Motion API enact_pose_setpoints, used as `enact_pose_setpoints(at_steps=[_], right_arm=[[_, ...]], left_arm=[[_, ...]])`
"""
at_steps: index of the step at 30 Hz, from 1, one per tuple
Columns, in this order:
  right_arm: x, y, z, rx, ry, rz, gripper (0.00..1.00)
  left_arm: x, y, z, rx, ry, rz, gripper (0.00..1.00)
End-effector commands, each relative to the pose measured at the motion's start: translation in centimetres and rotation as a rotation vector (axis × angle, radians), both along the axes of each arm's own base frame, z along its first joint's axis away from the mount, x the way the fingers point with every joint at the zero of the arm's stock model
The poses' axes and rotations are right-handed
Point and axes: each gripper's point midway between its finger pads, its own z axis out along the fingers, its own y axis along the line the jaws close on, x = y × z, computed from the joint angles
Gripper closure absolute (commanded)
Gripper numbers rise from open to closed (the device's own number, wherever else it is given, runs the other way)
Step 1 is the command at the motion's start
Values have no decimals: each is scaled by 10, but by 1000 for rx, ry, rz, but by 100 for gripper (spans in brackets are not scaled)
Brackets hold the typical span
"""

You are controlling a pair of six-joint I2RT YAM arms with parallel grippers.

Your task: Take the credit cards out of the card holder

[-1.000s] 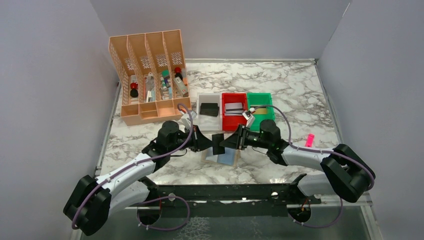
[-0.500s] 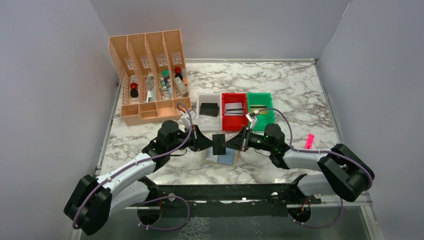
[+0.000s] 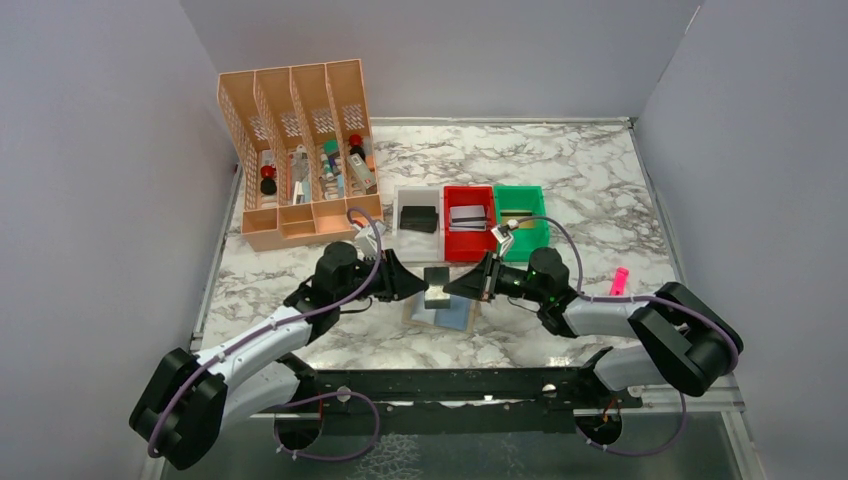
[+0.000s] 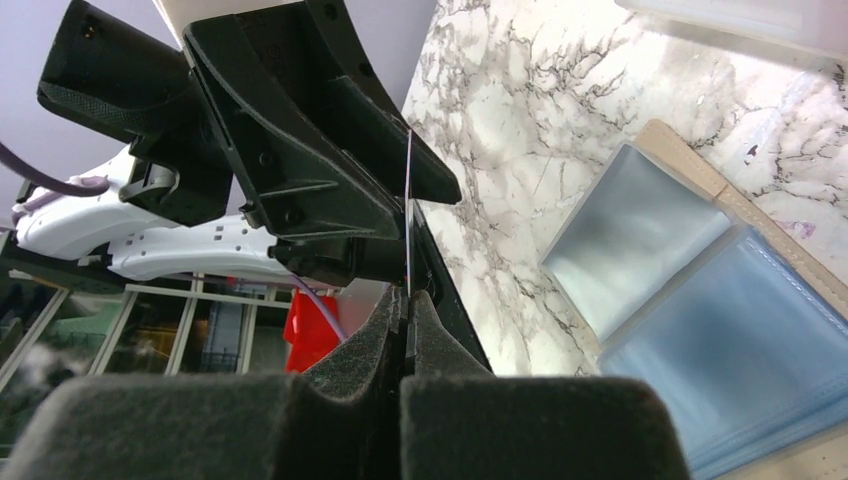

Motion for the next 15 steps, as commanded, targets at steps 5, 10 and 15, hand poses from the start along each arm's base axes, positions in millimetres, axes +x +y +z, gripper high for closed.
enact_pose_setpoints(at_steps=[5, 10, 15], right_arm=[[5, -3, -8, -61, -20, -21, 99], [8, -7, -9, -104, -37, -42, 99], [10, -11, -7, -128, -56, -67, 99]], left_arm=[[21, 23, -3, 106, -31, 157, 42], [27, 37, 3, 156, -68, 225, 25], [27, 47, 4, 205, -81, 249, 21]])
